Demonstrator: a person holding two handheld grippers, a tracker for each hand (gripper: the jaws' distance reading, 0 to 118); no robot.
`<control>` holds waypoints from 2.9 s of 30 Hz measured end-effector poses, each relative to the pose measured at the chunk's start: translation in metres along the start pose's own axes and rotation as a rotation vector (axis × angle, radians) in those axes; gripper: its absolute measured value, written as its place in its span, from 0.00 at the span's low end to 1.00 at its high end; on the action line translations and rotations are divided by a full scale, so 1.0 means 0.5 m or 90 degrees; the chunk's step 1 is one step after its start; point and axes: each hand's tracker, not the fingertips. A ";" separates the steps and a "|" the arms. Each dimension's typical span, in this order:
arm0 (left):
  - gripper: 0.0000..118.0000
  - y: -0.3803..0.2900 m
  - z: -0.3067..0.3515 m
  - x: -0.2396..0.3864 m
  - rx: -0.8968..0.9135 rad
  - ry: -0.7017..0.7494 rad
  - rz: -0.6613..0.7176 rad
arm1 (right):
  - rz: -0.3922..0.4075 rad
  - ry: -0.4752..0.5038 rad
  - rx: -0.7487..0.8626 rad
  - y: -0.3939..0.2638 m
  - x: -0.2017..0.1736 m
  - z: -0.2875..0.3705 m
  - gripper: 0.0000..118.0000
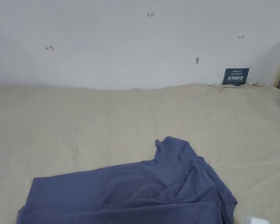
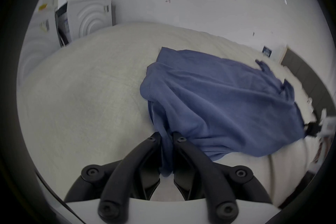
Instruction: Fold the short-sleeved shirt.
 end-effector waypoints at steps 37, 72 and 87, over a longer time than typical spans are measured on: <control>0.68 0.016 0.466 -0.005 0.251 -0.066 -0.062 | 0.084 0.062 0.278 -0.075 -0.046 0.497 0.59; 0.08 0.152 0.080 -0.015 0.061 -0.001 -0.098 | 0.009 0.176 0.093 -0.162 -0.111 0.399 0.01; 0.77 0.209 -0.212 -0.008 -0.088 0.025 -0.120 | 0.008 0.140 0.023 -0.138 -0.091 0.335 0.01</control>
